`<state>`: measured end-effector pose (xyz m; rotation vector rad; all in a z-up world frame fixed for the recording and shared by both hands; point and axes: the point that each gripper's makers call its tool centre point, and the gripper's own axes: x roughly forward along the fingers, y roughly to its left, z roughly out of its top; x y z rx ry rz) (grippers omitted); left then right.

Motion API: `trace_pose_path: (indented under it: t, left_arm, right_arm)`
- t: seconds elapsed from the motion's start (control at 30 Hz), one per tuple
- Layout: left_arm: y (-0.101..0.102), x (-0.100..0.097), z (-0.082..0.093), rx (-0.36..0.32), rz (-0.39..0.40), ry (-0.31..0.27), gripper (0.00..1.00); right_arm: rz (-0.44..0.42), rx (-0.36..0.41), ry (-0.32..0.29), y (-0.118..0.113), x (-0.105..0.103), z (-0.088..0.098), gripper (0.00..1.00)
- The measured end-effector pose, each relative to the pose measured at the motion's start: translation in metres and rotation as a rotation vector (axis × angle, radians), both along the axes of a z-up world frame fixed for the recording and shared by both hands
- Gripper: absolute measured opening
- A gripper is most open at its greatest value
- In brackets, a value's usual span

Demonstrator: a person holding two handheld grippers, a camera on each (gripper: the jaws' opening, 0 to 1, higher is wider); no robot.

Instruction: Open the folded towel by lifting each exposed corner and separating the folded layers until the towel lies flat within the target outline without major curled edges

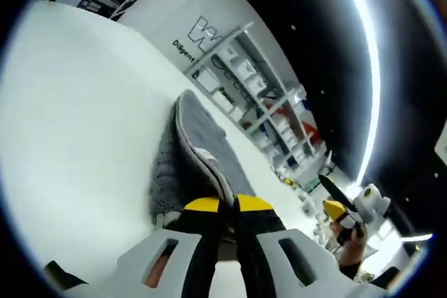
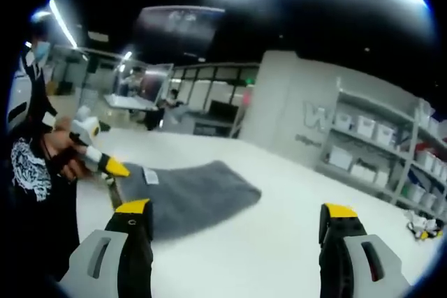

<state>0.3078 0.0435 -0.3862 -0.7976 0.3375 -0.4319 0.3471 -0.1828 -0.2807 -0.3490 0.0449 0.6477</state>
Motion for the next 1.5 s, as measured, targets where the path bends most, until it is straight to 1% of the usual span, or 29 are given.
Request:
trace_pose_path:
  t: [0.03,0.1,0.13,0.17,0.23,0.27,0.3,0.33,0.4,0.43,0.47,0.53,0.6,0.7,0.8,0.93,1.0,1.2,1.37,1.47,1.5]
  left_arm:
    - [0.000,0.000,0.000,0.000,0.000,-0.003,0.05]
    - [-0.001,0.000,0.001,-0.003,-0.001,-0.005,0.06]
    - [-0.001,0.000,0.001,-0.001,0.003,-0.004,0.06]
    - [0.000,0.000,0.001,-0.013,0.015,-0.001,0.06]
    - [0.000,0.000,0.001,-0.010,0.024,-0.002,0.06]
    - [0.000,0.001,0.002,-0.002,0.029,-0.005,0.06]
    - [-0.002,0.001,0.003,-0.001,0.027,-0.017,0.06]
    - [-0.005,-0.001,0.006,0.006,0.010,-0.035,0.06]
    - [-0.005,-0.001,0.006,0.039,0.014,-0.050,0.06]
    - [-0.006,-0.002,0.007,0.033,0.013,-0.049,0.06]
    - [-0.005,-0.001,0.007,0.025,0.012,-0.050,0.06]
    - [-0.003,-0.001,0.007,0.028,0.014,-0.048,0.06]
    - [-0.004,-0.001,0.006,0.023,0.005,-0.042,0.06]
    - [-0.004,0.000,0.006,0.020,0.000,-0.040,0.06]
    - [-0.005,0.000,0.007,0.015,-0.004,-0.043,0.06]
    - [-0.006,0.000,0.007,0.001,-0.008,-0.042,0.06]
    - [-0.006,0.000,0.007,-0.002,-0.011,-0.042,0.06]
    - [-0.008,0.000,0.007,-0.001,-0.030,-0.038,0.06]
    - [-0.011,0.000,0.008,0.001,-0.037,-0.044,0.07]
    - [-0.013,-0.001,0.006,-0.005,-0.043,-0.035,0.07]
    - [-0.013,-0.001,0.005,-0.005,-0.044,-0.035,0.07]
  right_arm:
    - [-0.004,-0.020,-0.001,-0.002,0.002,0.001,1.00]
    - [-0.011,-0.097,-0.014,-0.007,0.008,0.007,1.00]
    - [-0.008,-0.118,-0.018,-0.007,0.009,0.009,1.00]
    - [0.019,-0.158,-0.020,-0.005,0.010,0.018,1.00]
    - [0.044,-0.175,-0.019,-0.001,0.010,0.026,1.00]
    - [0.056,-0.200,-0.031,0.001,0.011,0.039,1.00]
    - [0.065,-0.228,-0.052,0.003,0.012,0.046,1.00]
    - [0.073,-0.238,-0.061,0.004,0.013,0.051,1.00]
    - [0.094,-0.244,-0.060,0.010,0.014,0.062,1.00]
    - [0.102,-0.250,-0.056,0.012,0.015,0.066,1.00]
    - [0.118,-0.273,-0.062,0.015,0.017,0.072,1.00]
    - [0.150,-0.292,-0.061,0.021,0.018,0.082,1.00]
    - [0.190,-0.300,-0.048,0.028,0.019,0.092,1.00]
    - [0.227,-0.340,-0.024,0.033,0.027,0.104,1.00]
    - [0.247,-0.421,0.012,0.034,0.038,0.107,1.00]
    - [0.267,-0.457,0.062,0.042,0.050,0.108,1.00]
    - [0.277,-0.495,0.061,0.047,0.056,0.109,1.00]
    - [0.337,-0.521,0.070,0.062,0.060,0.115,1.00]
    - [0.340,-0.553,0.094,0.067,0.079,0.120,1.00]
    - [0.327,-0.571,0.110,0.068,0.091,0.127,1.00]
    - [0.326,-0.575,0.111,0.068,0.092,0.128,1.00]
